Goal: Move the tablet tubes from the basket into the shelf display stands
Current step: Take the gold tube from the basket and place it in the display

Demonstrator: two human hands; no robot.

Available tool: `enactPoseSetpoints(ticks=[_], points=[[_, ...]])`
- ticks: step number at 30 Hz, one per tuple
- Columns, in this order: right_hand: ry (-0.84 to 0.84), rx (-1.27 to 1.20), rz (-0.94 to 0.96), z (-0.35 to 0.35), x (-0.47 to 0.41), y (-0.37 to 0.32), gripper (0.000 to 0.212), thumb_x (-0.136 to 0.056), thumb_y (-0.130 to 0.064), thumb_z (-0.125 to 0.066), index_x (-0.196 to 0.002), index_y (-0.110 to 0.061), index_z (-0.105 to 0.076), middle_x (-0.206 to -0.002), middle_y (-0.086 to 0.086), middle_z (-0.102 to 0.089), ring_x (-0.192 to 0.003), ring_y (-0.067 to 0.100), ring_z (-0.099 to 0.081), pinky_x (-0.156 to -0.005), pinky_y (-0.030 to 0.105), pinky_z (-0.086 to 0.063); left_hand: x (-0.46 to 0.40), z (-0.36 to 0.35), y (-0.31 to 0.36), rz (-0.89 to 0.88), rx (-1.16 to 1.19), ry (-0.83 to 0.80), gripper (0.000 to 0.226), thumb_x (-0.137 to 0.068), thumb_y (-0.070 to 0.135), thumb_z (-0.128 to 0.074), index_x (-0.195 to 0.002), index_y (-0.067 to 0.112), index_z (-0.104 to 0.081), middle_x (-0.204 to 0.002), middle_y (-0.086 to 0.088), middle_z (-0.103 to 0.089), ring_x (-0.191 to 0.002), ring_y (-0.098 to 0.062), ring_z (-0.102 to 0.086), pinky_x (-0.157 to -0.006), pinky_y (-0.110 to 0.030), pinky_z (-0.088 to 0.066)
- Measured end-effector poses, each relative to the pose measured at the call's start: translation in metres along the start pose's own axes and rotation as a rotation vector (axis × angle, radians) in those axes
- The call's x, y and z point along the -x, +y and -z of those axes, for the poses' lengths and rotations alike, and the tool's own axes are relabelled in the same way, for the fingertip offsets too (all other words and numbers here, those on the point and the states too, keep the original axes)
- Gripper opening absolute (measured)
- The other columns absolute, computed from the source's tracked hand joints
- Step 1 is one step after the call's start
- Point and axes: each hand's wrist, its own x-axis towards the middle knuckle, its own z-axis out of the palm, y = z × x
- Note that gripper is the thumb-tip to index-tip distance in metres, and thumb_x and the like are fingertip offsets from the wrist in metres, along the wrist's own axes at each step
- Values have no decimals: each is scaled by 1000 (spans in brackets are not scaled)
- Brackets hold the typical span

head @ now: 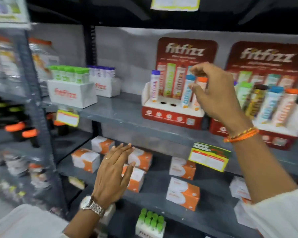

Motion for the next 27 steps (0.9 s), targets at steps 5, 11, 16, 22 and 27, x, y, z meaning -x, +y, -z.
enactPoseSetpoints(ticks=[5,11,16,22,27], points=[[-172,-285,162,-112,40,-82,33,-84,-5,-67,-116,-16,-66,-116,3,-68,-111,24,-63,-99,45,-47,115,41,-48,301,-119,-47,43,-96,32,-55,-137,21,-54,-146,9,-49,-138,-10,-41,-119,-32,-24],[-659,-472,215,-263,137,-184,35,-81,-4,-67,-114,-15,-69,-116,5,-69,-111,29,-63,-95,44,-41,270,72,-64,723,-256,-208,50,-98,48,-40,-139,21,-53,-143,6,-53,-133,-16,-47,-115,-33,-26],[-1173,-540,262,-372,242,-245,32,-92,-14,-66,-123,-12,-63,-126,9,-63,-119,30,-58,-100,43,-45,353,84,-57,892,-290,-334,44,-96,41,-45,-131,18,-57,-122,1,-65,-109,-21,-59,-95,-27,-36],[-1641,-538,263,-449,347,-289,44,-96,-23,-64,-134,-8,-50,-133,21,-54,-121,35,-54,-100,44,-47,395,86,-62,949,-292,-612,31,-78,27,-71,-104,13,-63,-88,-3,-63,-82,-29,-60,-75,-37,-44],[-1697,-524,228,-478,384,-315,56,-96,-26,-64,-144,-11,-40,-137,25,-51,-125,40,-50,-103,48,-46,396,82,-68,884,-368,-725,38,-64,28,-81,-98,15,-70,-83,-1,-66,-79,-25,-64,-79,-34,-49]])
